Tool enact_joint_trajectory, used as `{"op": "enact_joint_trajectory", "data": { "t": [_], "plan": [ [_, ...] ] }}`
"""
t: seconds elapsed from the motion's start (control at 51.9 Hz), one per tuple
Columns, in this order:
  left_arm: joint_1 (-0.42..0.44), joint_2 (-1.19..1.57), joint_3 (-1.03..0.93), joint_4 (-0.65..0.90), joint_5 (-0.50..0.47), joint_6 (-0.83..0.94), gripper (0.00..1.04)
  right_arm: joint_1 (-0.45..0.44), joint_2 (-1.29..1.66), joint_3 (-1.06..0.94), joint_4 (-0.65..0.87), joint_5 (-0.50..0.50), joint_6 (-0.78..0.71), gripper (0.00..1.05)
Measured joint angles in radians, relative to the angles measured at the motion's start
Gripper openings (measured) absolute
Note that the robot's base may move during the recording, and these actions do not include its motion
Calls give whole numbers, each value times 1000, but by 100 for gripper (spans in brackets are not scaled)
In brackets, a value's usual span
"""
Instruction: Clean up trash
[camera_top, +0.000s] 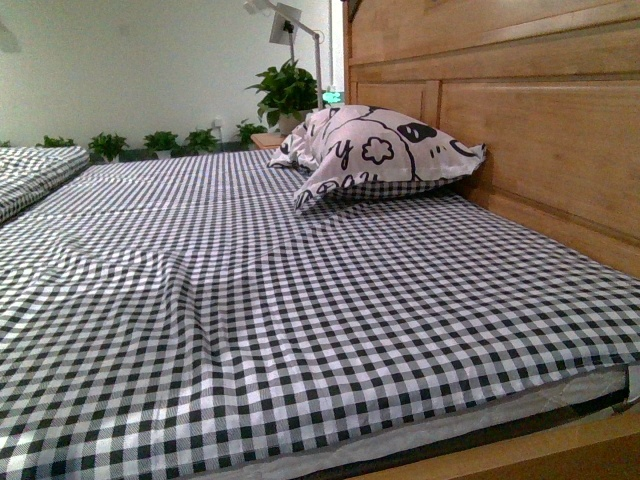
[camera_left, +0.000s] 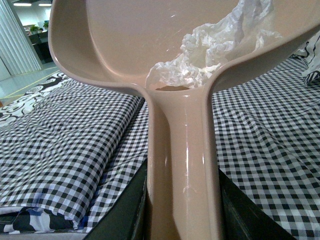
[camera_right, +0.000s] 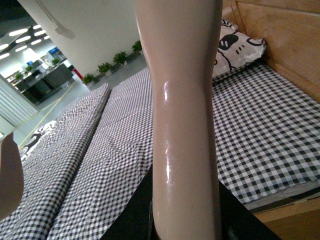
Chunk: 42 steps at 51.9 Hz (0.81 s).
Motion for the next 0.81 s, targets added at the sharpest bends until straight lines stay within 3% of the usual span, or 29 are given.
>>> {"op": "enact_joint_trajectory", "data": {
  "t": [0.81],
  "plan": [
    [0,0,0,0,0,0,27,0,0,0,0,0,-2,18]
  ]
}}
